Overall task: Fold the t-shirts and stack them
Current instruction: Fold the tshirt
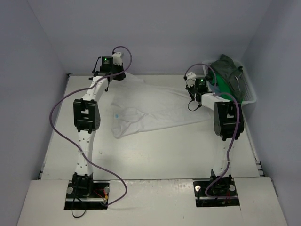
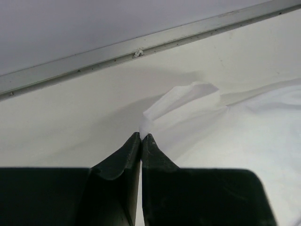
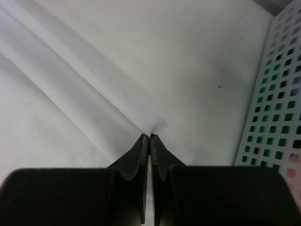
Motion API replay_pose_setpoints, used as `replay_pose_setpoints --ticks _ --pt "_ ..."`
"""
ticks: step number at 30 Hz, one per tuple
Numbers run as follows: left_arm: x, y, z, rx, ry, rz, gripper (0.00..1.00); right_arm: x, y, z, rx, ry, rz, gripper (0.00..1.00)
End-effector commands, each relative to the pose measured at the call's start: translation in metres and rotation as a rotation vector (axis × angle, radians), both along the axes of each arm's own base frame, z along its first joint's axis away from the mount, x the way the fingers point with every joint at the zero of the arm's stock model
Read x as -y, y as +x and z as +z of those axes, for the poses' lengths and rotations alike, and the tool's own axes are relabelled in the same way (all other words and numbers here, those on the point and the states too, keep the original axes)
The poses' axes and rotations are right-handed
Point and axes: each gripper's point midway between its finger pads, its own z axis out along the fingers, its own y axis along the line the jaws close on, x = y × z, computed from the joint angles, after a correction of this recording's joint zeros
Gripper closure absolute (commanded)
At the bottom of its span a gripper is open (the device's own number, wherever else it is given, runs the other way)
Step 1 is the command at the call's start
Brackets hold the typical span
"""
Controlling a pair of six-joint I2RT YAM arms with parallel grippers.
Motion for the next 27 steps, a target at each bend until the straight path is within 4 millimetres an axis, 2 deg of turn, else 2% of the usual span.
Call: replay_pose_setpoints --ticks 1,3,4,7,8,10,12,13,14,15,16,17,19,23,27 --pt "0.010 -0.008 0.117 0.218 -0.068 -0.033 1.00 -0.003 0.031 0.060 0.143 0.030 0.001 1.00" --pt "0.011 -0.014 0.112 0.201 -0.074 -0.039 1.00 -0.003 0.034 0.065 0.154 0.027 0.012 1.00" --pt "0.012 -0.018 0.120 0.213 -0.076 -0.042 1.00 -0.004 0.038 0.071 0.167 0.025 0.016 1.00" --pt "0.012 -0.031 0.123 0.210 -0.078 -0.050 1.00 -0.006 0.044 0.074 0.176 0.011 0.033 1.00" --pt "0.012 -0.036 0.135 0.233 -0.083 -0.054 1.00 -0.006 0.046 0.072 0.174 0.001 0.043 1.00" --pt "0.011 -0.045 0.124 0.206 -0.083 -0.059 1.00 -0.006 0.048 0.072 0.177 -0.013 0.058 1.00" --pt "0.012 -0.053 0.127 0.208 -0.088 -0.065 1.00 -0.007 0.051 0.070 0.177 -0.029 0.072 1.00" --pt "0.012 -0.058 0.136 0.221 -0.091 -0.070 1.00 -0.008 0.052 0.069 0.175 -0.044 0.088 1.00" --pt "0.012 -0.063 0.129 0.201 -0.093 -0.073 1.00 -0.008 0.053 0.068 0.173 -0.050 0.093 1.00" --pt "0.013 -0.067 0.129 0.201 -0.094 -0.077 1.00 -0.009 0.053 0.067 0.171 -0.057 0.098 1.00" --pt "0.012 -0.073 0.139 0.216 -0.096 -0.079 1.00 -0.011 0.053 0.067 0.169 -0.068 0.113 1.00" --pt "0.012 -0.077 0.131 0.201 -0.093 -0.083 1.00 -0.011 0.052 0.068 0.168 -0.073 0.118 1.00" --pt "0.013 -0.086 0.138 0.209 -0.092 -0.094 1.00 -0.014 0.048 0.066 0.158 -0.087 0.136 1.00" --pt "0.013 -0.098 0.134 0.194 -0.093 -0.113 1.00 -0.022 0.037 0.077 0.166 -0.114 0.166 1.00" --pt "0.017 -0.109 0.128 0.170 -0.097 -0.139 1.00 -0.017 0.027 0.085 0.169 -0.134 0.155 1.00"
